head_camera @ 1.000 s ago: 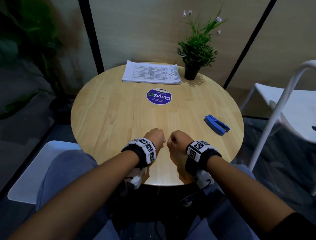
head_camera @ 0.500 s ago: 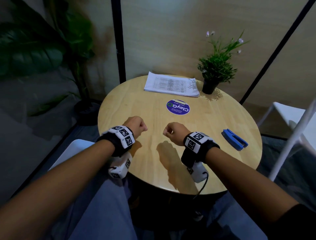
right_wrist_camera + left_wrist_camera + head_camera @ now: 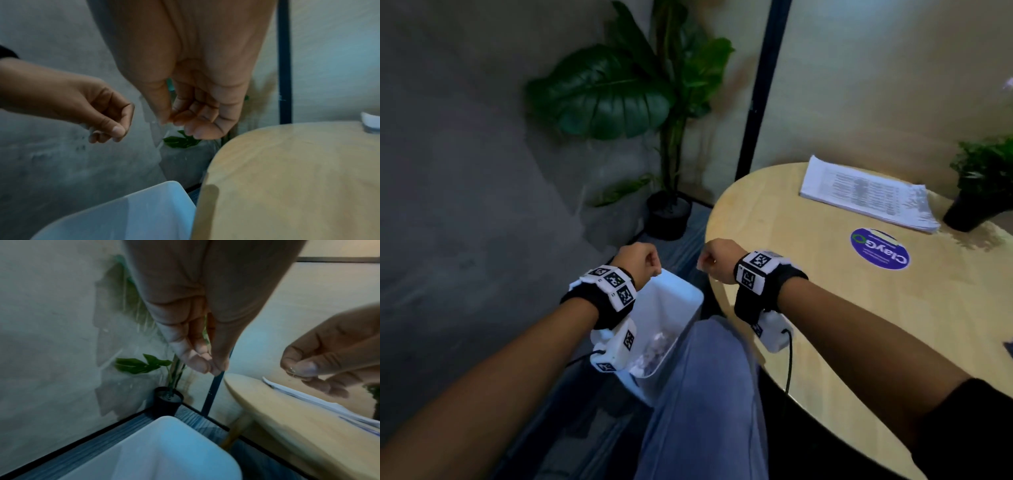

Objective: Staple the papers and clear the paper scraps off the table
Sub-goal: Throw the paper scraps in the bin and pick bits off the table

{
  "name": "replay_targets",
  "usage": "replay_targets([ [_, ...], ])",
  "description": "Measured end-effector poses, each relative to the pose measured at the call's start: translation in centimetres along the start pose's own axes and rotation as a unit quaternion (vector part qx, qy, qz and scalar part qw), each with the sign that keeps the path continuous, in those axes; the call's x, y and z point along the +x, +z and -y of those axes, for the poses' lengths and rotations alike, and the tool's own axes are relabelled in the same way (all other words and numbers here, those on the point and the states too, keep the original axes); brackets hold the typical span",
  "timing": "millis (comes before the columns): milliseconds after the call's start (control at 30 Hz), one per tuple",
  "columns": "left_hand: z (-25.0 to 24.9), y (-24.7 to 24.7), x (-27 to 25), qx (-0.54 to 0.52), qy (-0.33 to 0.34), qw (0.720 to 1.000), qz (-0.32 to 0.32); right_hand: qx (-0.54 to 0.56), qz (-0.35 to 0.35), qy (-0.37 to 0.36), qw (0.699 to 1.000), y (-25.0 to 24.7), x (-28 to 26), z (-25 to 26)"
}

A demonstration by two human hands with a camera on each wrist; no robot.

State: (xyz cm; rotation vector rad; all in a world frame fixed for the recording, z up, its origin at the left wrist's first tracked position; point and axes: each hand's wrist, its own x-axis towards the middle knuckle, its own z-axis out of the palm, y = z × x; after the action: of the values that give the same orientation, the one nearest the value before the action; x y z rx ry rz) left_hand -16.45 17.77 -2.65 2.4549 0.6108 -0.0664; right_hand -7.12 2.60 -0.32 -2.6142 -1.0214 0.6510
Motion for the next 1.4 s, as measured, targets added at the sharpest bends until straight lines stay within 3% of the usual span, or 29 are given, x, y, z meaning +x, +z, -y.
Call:
replay_targets([
  [233, 5.5, 0.8, 0.7, -0.018, -0.052, 0.998, 0.028, -0.119, 0.067, -0.03, 0.99, 2.9, 7.3, 3.2],
  [500, 6.8, 2.7, 1.9, -0.042, -0.071, 0.995, 0.056, -0.123, 0.101, -0.074, 0.984, 3.7, 8.8, 3.6],
  [667, 6.8, 3.5, 2.1, -0.073, -0.108, 0.99, 0.061, -0.099, 0.091, -0.054, 0.989, 3.8, 8.5, 3.4],
  [1033, 4.8, 2.4, 1.5, -0.033, -0.075, 0.994, 0.076, -0.042, 0.072, -0.033, 0.996, 2.7, 6.9, 3.3],
  [1200, 3.6, 1.9, 0.9, -0.001, -0.074, 0.996, 0.056, -0.032, 0.022, -0.041, 0.998, 2.1, 5.5, 2.6],
  [1300, 2.2, 1.5, 0.7, 0.038, -0.035, 0.998, 0.026, -0.061, 0.014, -0.077, 0.995, 1.2, 3.6, 1.5],
  [1400, 0.2, 1.5, 0.4, 0.086, 0.034, 0.995, 0.032, -0.018, -0.027, -0.06, 0.998, 0.1, 1.2, -0.5],
])
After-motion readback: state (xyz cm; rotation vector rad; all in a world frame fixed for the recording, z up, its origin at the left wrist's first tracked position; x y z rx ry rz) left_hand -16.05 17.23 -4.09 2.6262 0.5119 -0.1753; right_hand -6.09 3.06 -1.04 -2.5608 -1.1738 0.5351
